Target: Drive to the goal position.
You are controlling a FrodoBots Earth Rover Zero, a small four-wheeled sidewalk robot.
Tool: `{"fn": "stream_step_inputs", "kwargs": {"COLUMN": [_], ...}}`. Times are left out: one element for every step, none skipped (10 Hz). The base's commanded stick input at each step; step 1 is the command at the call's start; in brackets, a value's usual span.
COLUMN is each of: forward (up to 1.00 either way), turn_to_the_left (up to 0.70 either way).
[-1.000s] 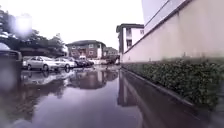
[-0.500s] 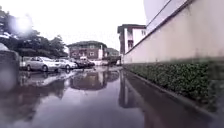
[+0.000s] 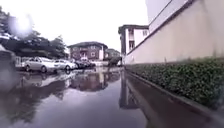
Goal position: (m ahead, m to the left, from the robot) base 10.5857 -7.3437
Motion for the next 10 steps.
{"fn": "stream_step_inputs", "kwargs": {"forward": [0.7,0.7,0.7,0.7,0.7,0.7,0.7,0.7,0.7,0.7], "turn_to_the_left": [0.0,0.0,-0.02,-0.23,-0.3,-0.1,-0.02,0.0,0.0,0.0]}}
